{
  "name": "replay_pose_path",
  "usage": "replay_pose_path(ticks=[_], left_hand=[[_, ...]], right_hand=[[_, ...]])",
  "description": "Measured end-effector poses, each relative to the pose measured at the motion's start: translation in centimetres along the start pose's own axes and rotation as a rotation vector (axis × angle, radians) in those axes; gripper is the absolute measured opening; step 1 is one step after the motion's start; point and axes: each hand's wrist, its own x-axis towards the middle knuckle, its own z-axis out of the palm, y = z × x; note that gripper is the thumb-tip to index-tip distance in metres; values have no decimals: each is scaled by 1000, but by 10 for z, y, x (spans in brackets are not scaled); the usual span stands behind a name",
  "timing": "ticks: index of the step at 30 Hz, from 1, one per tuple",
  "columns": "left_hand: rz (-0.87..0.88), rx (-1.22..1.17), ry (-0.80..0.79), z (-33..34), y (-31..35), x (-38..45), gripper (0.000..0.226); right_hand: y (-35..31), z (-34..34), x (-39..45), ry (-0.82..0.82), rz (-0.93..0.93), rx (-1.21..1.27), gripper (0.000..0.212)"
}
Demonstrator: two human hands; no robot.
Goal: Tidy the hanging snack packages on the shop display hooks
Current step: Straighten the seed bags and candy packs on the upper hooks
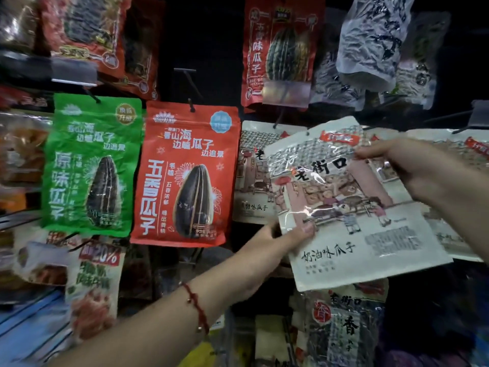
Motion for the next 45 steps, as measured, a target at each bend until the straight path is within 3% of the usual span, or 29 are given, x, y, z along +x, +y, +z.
replay_pose_path(ticks=[5,10,14,18,20,22,24,29,32,34,36,39,43,45], left_hand=[[15,96,-4,9,-6,6,40],[21,168,15,11,-8,7,44],[20,202,14,18,-4,11,37],[39,202,37,34,9,20,41],[47,204,32,44,16,24,56],[71,268,44,52,22,34,87],[90,304,62,58,28,46,95],[145,347,72,68,48,67,89],[153,350,78,71,56,78,64],[174,371,74,72,58,84,80],[166,390,88,72,61,91,86],[159,368,127,74,75,108,67],[246,319,194,86,110,134,66],[274,302,206,92,129,145,43]], right_hand=[[30,-25,-2,102,44,-48,8],[49,-35,-4,164,-23,-192,19],[51,-39,-7,198,-82,-197,42],[50,-46,-2,226,-114,-2,64],[47,-48,2,255,-134,113,75],[44,-53,8,284,-151,175,74],[40,-59,15,299,-145,221,71],[21,-73,33,367,-196,254,42],[13,-73,45,412,-215,215,28],[11,-74,53,429,-210,202,19],[10,-74,59,436,-210,211,19],[12,-76,64,435,-199,222,24],[15,-80,71,464,-183,194,27],[17,-83,74,482,-171,188,28]])
